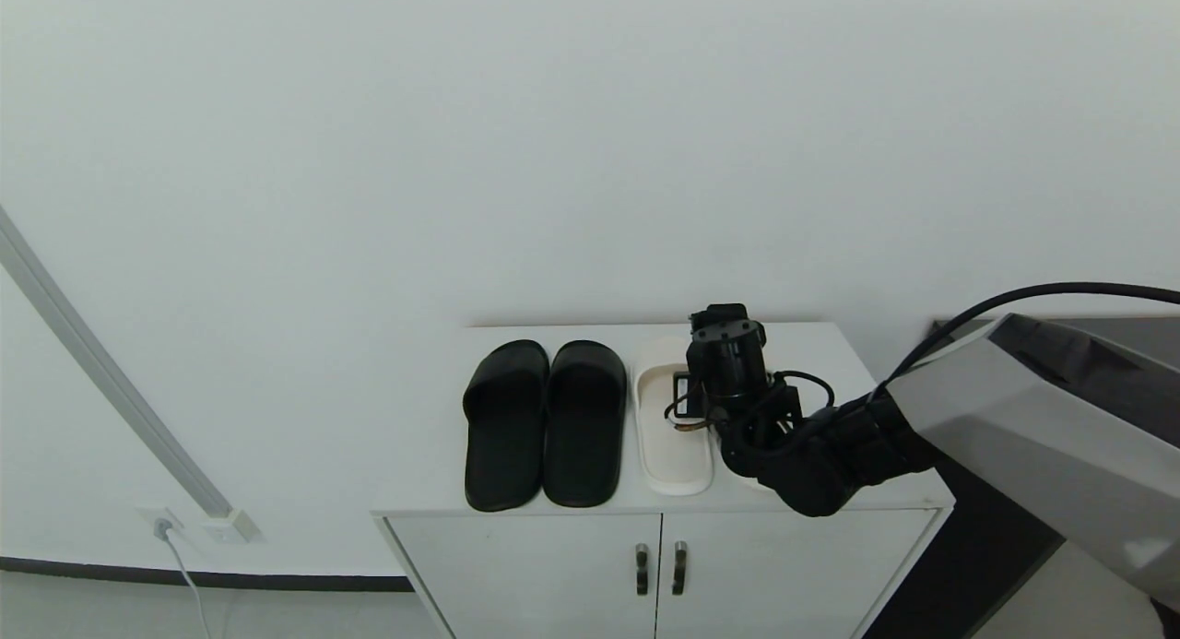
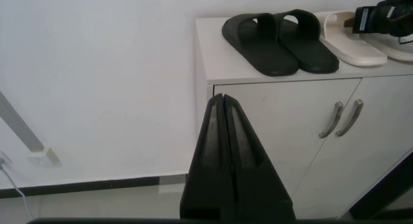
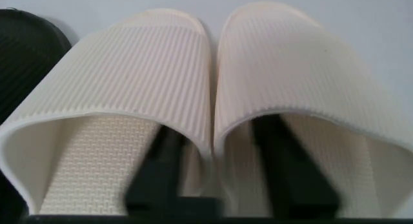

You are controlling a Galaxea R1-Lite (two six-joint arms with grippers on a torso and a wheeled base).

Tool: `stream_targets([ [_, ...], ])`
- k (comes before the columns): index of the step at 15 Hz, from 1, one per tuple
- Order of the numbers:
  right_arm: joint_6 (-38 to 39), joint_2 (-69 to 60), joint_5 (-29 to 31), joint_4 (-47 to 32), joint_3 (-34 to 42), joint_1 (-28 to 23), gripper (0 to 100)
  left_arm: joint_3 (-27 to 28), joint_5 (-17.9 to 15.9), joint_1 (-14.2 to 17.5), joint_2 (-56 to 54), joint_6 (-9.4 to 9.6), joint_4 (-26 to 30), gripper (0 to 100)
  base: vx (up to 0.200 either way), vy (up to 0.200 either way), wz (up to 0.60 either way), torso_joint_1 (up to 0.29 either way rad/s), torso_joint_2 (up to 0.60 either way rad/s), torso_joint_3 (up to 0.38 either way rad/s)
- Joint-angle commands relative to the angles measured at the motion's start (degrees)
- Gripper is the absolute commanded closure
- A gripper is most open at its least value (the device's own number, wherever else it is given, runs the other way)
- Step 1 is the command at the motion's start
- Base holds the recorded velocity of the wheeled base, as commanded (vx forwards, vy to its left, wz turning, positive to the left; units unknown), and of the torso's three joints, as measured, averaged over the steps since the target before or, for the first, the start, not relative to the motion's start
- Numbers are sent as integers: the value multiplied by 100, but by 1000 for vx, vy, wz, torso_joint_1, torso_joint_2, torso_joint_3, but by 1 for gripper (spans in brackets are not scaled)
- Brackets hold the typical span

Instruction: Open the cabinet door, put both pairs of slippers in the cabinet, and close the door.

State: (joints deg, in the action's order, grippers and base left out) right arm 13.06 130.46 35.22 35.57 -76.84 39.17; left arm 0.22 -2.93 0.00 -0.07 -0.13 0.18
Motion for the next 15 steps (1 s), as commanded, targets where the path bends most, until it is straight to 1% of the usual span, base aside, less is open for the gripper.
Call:
stream_targets([
  [1, -5, 14, 3, 2, -24, 3, 100, -4, 3, 0, 7, -4, -1, 100, 0, 0, 0, 0, 0, 0],
  [5, -75, -188, 55, 20, 72, 21, 100, -4, 3, 0, 7, -4, -9, 100, 0, 0, 0, 0, 0, 0],
  [6, -84, -390, 55, 29, 187, 29, 100, -4, 3, 0, 7, -4, -9, 100, 0, 0, 0, 0, 0, 0],
  [8, -216, -1058, -24, 29, 696, 100, 100, -4, 3, 0, 7, -4, -9, 100, 0, 0, 0, 0, 0, 0],
  [10, -435, -2095, -525, 134, 1707, 284, 100, -4, 3, 0, 7, -13, -9, 100, 0, 0, 0, 0, 0, 0],
  [12, -690, -3326, -1448, 134, 2946, 530, 100, -4, 11, 0, 7, -13, -9, 100, 0, 0, 0, 0, 0, 0],
  [13, -822, -3818, -1703, 117, 3430, 636, 100, -4, 11, 0, 7, -13, -18, 100, 0, 0, 0, 0, 0, 0],
  [14, -849, -4257, -1826, 99, 3887, 820, 100, -4, 11, 0, 7, -4, -9, 100, 0, 0, 0, 0, 0, 0],
  [15, -840, -4565, -1843, 64, 4142, 996, 100, -4, 11, 0, 7, -4, -9, 100, 0, 0, 0, 0, 0, 0],
])
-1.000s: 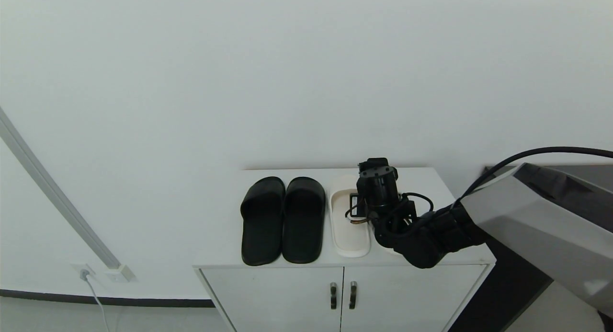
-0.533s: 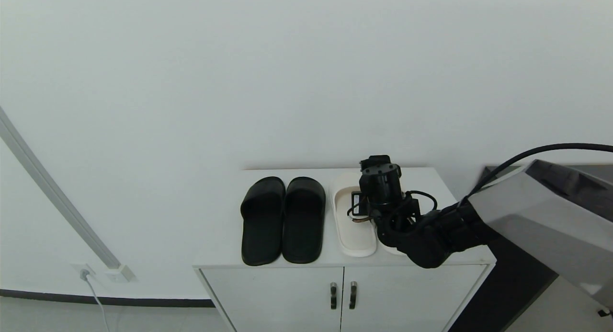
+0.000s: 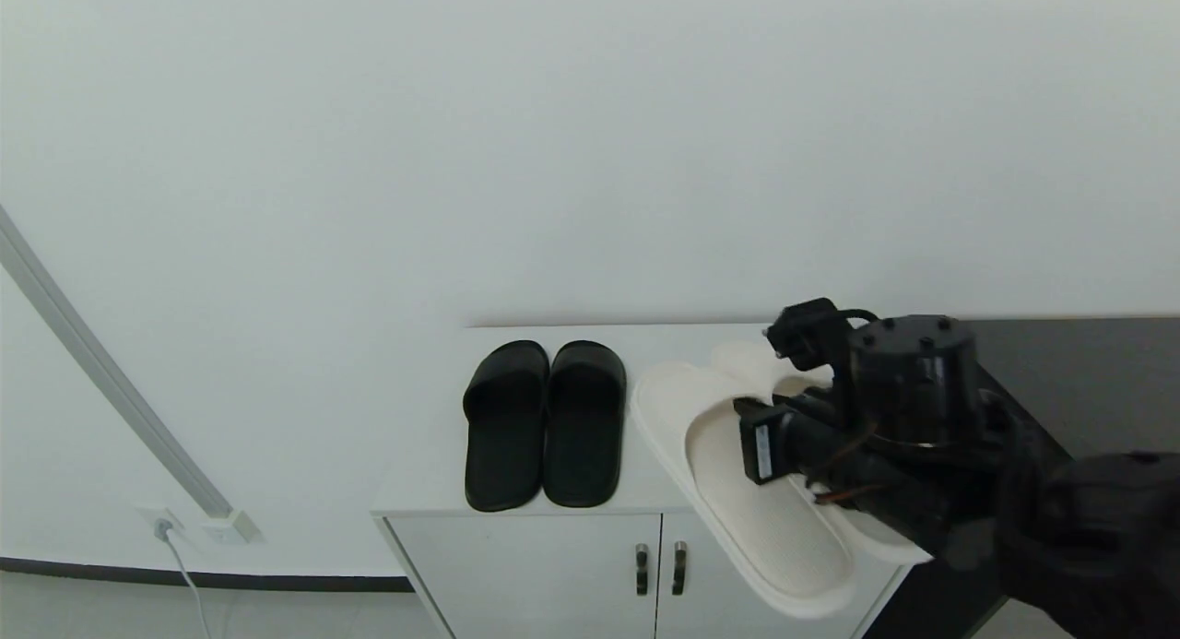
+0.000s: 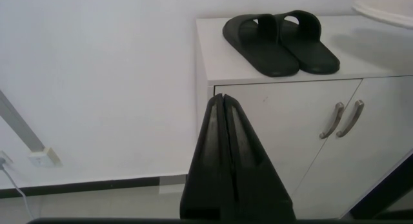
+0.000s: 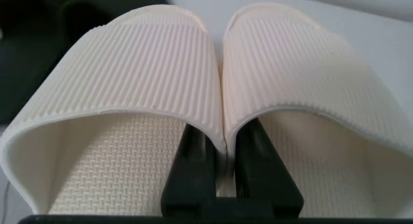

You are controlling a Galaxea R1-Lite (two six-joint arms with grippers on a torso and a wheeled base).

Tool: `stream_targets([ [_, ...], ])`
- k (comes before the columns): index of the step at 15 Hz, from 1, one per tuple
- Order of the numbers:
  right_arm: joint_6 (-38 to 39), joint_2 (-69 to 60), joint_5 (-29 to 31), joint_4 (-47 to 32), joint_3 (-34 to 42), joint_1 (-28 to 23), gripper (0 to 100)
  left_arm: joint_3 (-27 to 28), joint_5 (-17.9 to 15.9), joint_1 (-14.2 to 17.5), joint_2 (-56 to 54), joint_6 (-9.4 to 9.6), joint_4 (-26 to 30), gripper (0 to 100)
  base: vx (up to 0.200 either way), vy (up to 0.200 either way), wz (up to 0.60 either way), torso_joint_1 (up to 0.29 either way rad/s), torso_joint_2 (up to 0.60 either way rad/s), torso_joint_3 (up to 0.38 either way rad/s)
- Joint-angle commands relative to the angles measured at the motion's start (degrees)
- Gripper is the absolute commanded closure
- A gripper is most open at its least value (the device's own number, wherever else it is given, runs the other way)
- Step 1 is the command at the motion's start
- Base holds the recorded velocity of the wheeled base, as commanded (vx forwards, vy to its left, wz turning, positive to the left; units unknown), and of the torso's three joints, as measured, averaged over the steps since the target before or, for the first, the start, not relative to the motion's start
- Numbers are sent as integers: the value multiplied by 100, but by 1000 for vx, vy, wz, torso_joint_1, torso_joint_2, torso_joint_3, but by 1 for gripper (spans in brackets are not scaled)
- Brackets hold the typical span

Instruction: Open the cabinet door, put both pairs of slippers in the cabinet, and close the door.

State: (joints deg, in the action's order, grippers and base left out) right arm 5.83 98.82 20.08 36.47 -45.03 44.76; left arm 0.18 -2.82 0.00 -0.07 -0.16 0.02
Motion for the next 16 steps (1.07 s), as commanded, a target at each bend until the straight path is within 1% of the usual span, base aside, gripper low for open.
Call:
stream_targets([
  [1, -99, -1541, -470, -114, 1032, 525, 100, -1, 0, 0, 7, -2, -2, 100, 0, 0, 0, 0, 0, 0],
  [3, -73, -1594, -725, -211, 1102, 525, 100, -1, 0, 0, 7, -2, -2, 100, 0, 0, 0, 0, 0, 0],
  [6, -73, -1550, -769, -211, 1190, 533, 100, -1, 0, 0, 7, -2, -2, 100, 0, 0, 0, 0, 0, 0],
  [8, -73, -1523, -769, -211, 1251, 656, 100, -1, 0, 0, 7, -11, 6, 100, 0, 0, 0, 0, 0, 0],
  [10, -64, -1497, -892, -202, 1286, 656, 100, -1, -8, 0, 7, -11, 6, 100, -200, 0, 0, 0, 0, 2],
  [16, 24, -1462, -918, -202, 1322, 648, 100, -1, -8, 0, 7, -2, 6, 100, -200, 0, 0, 1, 4, 3],
])
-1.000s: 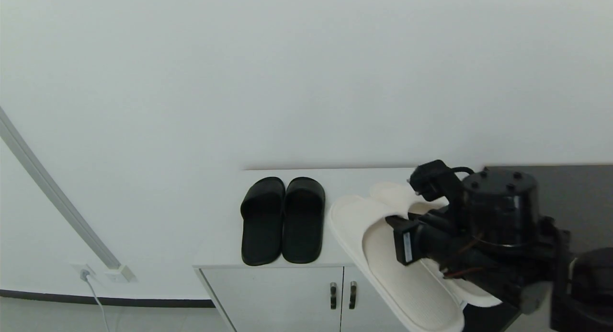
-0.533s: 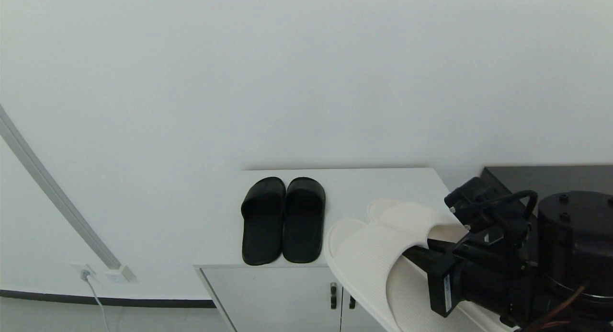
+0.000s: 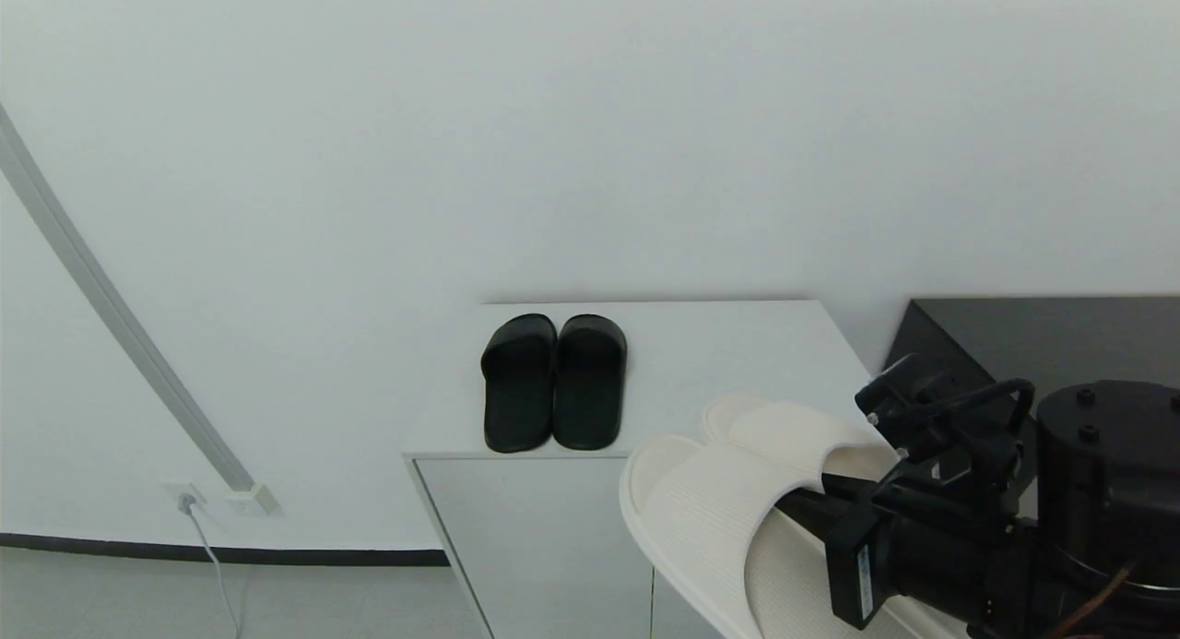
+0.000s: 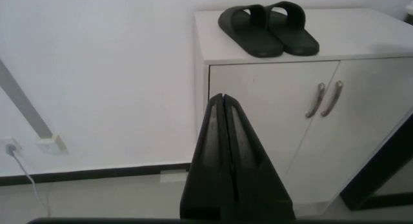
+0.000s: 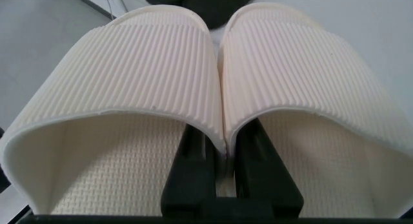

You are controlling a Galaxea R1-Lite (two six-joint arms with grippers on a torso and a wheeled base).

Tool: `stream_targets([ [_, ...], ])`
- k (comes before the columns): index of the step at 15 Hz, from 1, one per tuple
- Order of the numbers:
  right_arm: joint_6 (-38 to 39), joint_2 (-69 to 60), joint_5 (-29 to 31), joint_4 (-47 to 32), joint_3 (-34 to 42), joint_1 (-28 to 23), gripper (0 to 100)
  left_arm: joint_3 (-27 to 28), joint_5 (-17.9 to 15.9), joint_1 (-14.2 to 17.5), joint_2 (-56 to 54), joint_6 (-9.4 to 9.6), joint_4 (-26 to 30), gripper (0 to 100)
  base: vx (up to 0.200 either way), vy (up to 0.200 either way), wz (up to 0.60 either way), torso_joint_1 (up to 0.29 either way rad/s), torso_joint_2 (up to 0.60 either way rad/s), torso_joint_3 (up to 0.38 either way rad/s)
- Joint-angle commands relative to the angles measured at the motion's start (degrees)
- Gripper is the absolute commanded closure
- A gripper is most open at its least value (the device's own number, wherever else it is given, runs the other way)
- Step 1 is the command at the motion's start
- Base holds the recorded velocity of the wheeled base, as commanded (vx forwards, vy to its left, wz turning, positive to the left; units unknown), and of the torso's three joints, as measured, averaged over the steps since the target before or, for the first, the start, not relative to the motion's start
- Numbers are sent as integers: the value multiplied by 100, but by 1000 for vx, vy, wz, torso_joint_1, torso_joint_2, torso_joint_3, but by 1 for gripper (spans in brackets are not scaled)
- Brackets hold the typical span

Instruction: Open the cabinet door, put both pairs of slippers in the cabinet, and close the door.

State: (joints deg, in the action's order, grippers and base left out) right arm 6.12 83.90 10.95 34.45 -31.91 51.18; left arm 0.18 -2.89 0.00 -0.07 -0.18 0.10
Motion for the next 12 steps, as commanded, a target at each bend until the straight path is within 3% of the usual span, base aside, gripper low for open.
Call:
stream_targets([
  [1, 3, 22, -5, 9, 19, -2, 100, -1, -1, 0, 7, -8, -1, 100, -200, 0, 0, 2, 2, 2],
  [3, 30, -5, -66, 27, 45, -55, 100, -1, -1, 0, 7, 1, -1, 100, -200, 0, 0, 5, -2, 7],
  [12, 30, -101, -75, 27, 230, -108, 100, -1, -1, 0, 7, 1, -1, 100, 0, 0, 0, 0, 0, 0],
])
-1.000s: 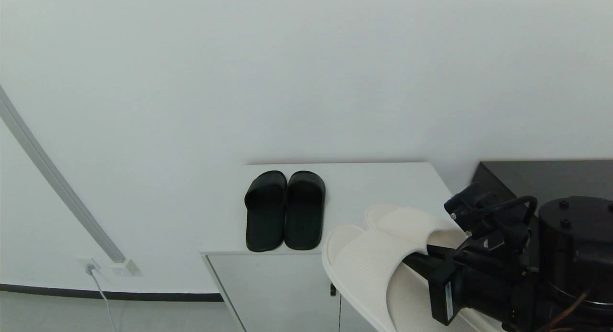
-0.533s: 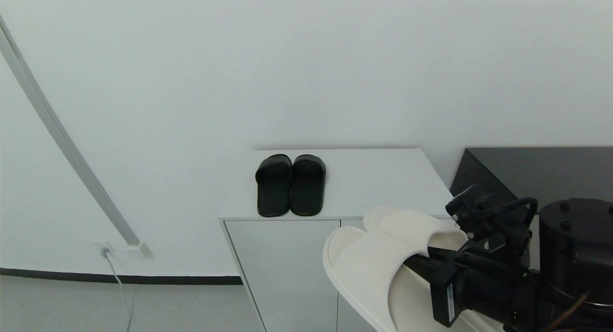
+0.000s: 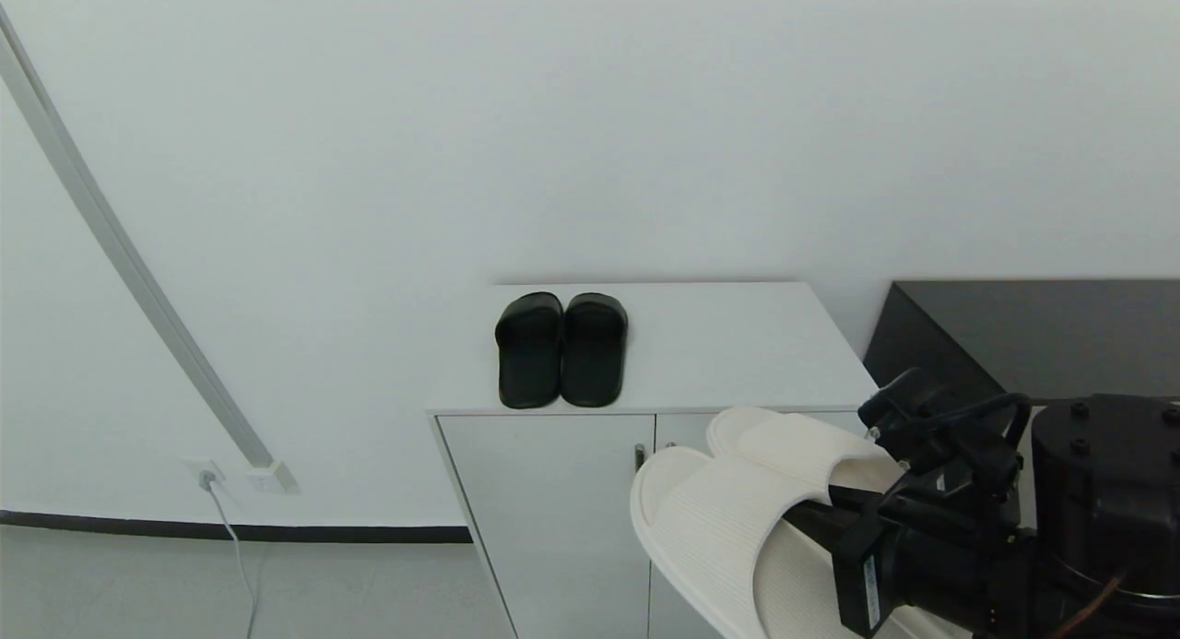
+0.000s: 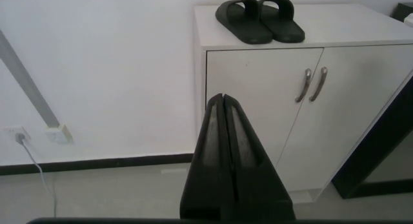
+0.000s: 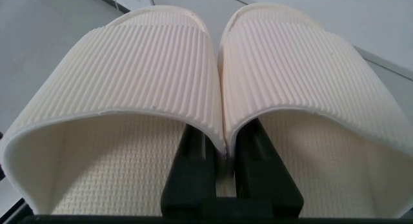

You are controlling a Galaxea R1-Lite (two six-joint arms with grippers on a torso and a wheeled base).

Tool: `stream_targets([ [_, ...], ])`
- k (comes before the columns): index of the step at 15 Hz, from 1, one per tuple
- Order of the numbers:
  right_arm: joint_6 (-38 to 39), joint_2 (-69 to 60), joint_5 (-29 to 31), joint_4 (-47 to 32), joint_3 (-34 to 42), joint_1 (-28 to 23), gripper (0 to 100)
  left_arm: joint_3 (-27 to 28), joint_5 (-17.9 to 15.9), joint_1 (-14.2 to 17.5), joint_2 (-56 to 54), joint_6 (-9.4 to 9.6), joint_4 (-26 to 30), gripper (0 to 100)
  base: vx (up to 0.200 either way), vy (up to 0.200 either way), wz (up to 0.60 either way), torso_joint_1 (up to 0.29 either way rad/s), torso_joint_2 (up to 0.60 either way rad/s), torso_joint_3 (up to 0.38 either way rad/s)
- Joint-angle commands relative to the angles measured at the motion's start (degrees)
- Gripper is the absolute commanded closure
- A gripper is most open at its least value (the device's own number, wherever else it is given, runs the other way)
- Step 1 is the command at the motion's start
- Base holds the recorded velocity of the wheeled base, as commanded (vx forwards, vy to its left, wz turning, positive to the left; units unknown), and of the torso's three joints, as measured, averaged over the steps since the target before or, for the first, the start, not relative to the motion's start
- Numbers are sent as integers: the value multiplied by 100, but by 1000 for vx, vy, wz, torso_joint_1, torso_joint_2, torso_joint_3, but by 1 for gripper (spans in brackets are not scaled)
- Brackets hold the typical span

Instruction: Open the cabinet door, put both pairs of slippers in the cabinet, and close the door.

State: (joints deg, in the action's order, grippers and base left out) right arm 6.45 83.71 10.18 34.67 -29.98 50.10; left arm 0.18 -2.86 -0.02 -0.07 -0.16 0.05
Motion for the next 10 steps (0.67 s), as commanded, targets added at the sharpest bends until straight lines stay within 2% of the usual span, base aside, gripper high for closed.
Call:
stream_targets([
  [1, -3, -118, -7, 5, 45, -1, 100, -1, 5, 2, 7, -2, -5, 100, 0, 0, 0, 0, 0, 0],
  [5, 6, -92, -16, 5, 124, -9, 100, -1, 5, 2, 7, -2, -5, 100, 0, 0, 0, -15, 38, 27],
  [9, 6, -83, -25, 5, 141, -9, 100, -1, -4, 2, 7, -2, 4, 100, 0, 0, 0, -146, 338, 182],
  [10, 6, -83, -25, 5, 141, -9, 100, -1, -4, 2, 7, -2, 4, 0, 0, 0, 0, -178, 359, 198],
])
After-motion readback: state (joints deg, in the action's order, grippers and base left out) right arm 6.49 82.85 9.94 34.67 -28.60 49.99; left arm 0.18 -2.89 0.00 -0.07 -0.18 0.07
